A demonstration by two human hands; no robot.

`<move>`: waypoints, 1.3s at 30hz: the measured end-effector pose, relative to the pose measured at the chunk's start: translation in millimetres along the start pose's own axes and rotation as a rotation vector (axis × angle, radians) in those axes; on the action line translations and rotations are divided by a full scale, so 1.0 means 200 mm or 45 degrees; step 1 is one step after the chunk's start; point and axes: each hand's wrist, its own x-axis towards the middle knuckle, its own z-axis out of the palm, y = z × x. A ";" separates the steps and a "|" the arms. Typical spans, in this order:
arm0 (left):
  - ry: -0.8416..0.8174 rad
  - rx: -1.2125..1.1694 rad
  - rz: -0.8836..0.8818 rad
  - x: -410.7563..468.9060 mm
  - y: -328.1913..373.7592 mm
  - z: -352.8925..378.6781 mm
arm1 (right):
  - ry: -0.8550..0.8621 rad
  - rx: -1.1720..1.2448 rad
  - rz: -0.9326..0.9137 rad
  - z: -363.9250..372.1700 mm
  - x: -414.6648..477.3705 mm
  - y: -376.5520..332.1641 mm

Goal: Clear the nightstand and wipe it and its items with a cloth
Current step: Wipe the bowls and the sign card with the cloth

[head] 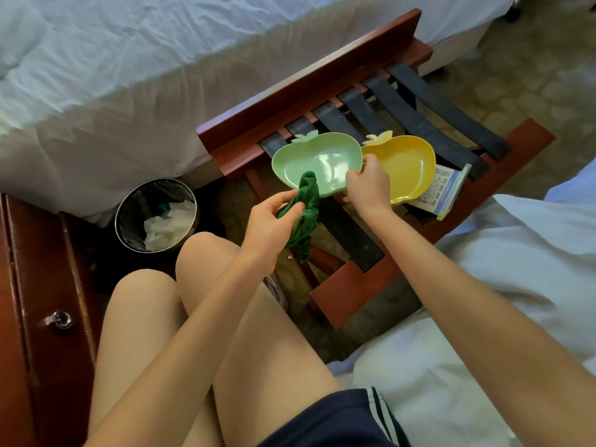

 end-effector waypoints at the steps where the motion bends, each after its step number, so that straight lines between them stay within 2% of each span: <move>1: -0.019 0.009 0.032 -0.02 0.01 -0.01 | -0.003 0.039 -0.011 -0.02 -0.05 0.02; 4: -0.057 0.126 0.147 -0.07 0.03 -0.02 | 0.010 0.104 -0.071 -0.08 -0.19 0.11; 9: -0.071 0.512 0.441 -0.07 0.00 0.01 | 0.014 0.092 -0.165 -0.14 -0.39 0.26; 13: -0.128 0.900 0.411 -0.02 -0.14 0.14 | 0.028 0.138 -0.181 -0.16 -0.53 0.37; 18: -0.085 0.991 0.349 0.04 -0.28 0.35 | 0.009 0.158 -0.147 -0.16 -0.55 0.51; 23: -0.013 1.209 0.420 0.04 -0.39 0.50 | -0.036 0.131 -0.044 -0.15 -0.50 0.57; 27: 0.056 1.281 0.429 0.02 -0.40 0.56 | 0.042 0.228 0.068 -0.12 -0.42 0.54; 30: -0.058 1.410 0.596 0.00 -0.41 0.54 | 0.025 0.124 0.108 -0.10 -0.37 0.50; 32: -0.167 1.446 0.784 -0.01 -0.41 0.48 | 0.051 0.071 0.097 -0.09 -0.35 0.52; 35: -0.223 1.562 1.041 0.04 -0.44 0.34 | 0.076 0.155 0.109 -0.09 -0.35 0.56; 37: -0.267 1.550 1.079 0.09 -0.43 0.28 | 0.080 0.213 0.122 -0.09 -0.35 0.57; 39: -0.261 1.481 0.932 0.09 -0.40 0.29 | 0.080 0.219 0.119 -0.09 -0.35 0.57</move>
